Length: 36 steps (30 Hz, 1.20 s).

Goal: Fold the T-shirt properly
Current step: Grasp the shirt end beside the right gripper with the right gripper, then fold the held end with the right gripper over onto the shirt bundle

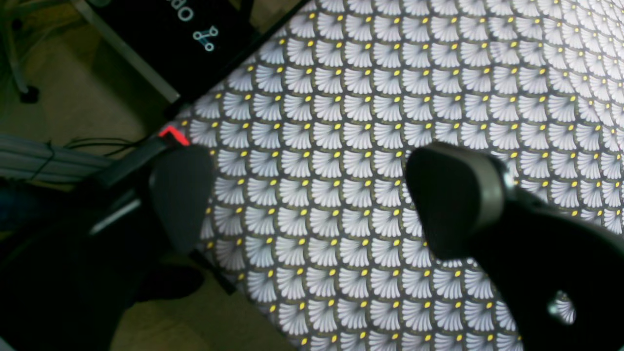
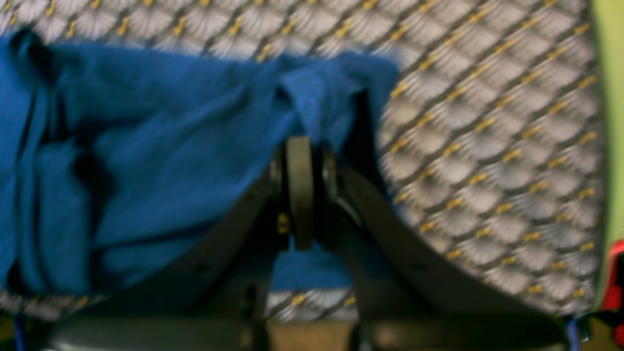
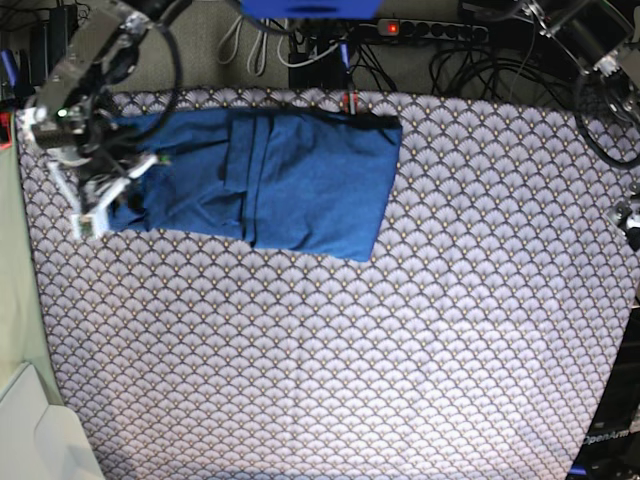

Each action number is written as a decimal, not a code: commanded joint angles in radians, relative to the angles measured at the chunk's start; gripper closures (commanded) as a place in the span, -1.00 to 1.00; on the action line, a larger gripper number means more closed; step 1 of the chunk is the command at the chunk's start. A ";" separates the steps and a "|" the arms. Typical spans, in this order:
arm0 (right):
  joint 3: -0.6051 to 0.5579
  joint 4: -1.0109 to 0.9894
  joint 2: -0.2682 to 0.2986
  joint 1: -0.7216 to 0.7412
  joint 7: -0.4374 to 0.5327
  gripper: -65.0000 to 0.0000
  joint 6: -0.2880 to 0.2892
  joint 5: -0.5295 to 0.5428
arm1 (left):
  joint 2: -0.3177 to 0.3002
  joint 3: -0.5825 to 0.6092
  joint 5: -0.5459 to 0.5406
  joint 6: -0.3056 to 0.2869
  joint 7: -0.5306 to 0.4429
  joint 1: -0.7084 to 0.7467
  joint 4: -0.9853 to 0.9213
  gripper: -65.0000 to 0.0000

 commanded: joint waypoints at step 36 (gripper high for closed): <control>-0.434 -0.040 -0.013 0.020 0.065 1.00 -0.524 0.230 | -0.029 -0.015 0.009 0.009 -0.015 0.024 0.117 -1.00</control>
